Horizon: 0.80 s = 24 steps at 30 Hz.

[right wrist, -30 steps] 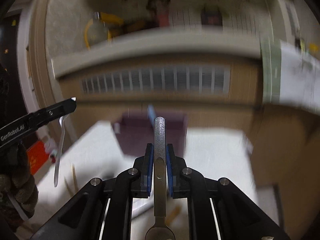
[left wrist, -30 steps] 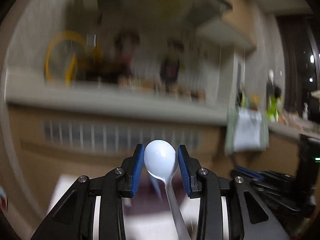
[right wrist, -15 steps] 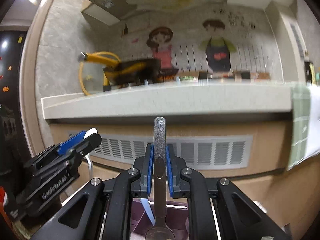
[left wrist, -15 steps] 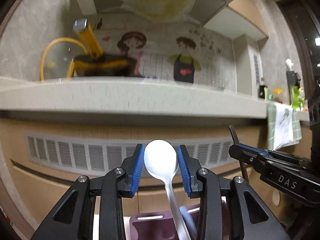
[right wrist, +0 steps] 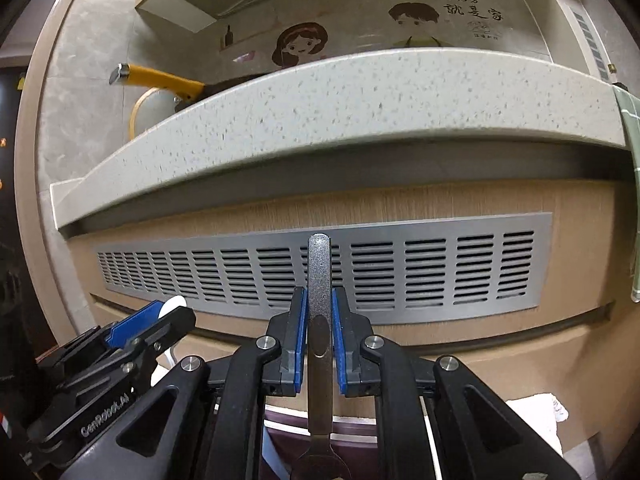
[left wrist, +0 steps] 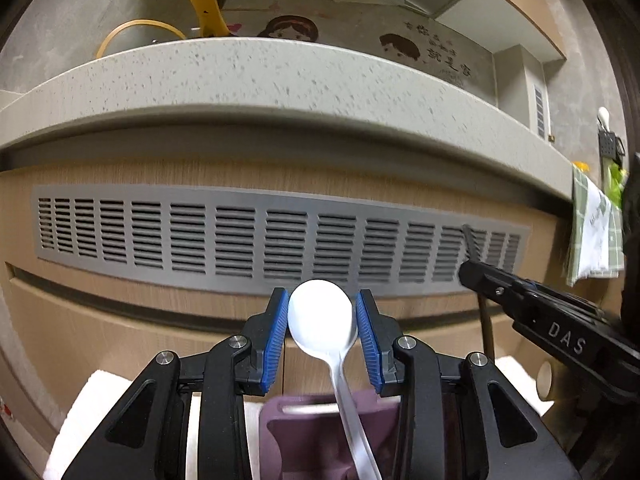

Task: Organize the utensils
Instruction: 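Lower both spoons into the caddy and open both tools, then grasp the translucent grey plastic spoon with right tool while left tool moves to metal teaspoon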

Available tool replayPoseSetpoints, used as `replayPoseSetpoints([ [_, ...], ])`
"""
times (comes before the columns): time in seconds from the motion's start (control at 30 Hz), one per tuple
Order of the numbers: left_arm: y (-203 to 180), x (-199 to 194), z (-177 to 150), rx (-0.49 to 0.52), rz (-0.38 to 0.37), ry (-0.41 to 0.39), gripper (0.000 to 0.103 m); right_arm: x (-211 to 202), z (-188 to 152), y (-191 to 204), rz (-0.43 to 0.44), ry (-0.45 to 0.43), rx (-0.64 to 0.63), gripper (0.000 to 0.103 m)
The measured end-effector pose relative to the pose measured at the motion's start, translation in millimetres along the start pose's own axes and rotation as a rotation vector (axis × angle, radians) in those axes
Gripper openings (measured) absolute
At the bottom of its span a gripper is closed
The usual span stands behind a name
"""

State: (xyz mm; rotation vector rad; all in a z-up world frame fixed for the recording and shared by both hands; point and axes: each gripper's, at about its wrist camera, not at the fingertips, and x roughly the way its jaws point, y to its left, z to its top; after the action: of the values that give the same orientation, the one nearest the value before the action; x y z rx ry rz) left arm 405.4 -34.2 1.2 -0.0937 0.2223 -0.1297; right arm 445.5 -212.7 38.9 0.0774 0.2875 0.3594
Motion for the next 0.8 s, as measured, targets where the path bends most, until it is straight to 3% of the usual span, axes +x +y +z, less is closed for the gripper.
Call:
replayPoseSetpoints([
  [0.17,0,-2,-12,0.004,-0.060,0.095,0.037,-2,-13,-18,0.119,0.207,0.091,0.016],
  [0.33,8,-23,-6,-0.046,-0.068,0.138,0.043,-44,-14,-26,0.053,0.195,0.077,0.018],
  [0.57,29,-98,11,-0.095,-0.035,0.133,0.044,-106,-11,-6,-0.008,0.213,-0.018,0.018],
  [0.8,49,-174,-16,-0.069,-0.023,0.258,0.044,-163,-27,12,0.016,0.278,-0.067,0.018],
])
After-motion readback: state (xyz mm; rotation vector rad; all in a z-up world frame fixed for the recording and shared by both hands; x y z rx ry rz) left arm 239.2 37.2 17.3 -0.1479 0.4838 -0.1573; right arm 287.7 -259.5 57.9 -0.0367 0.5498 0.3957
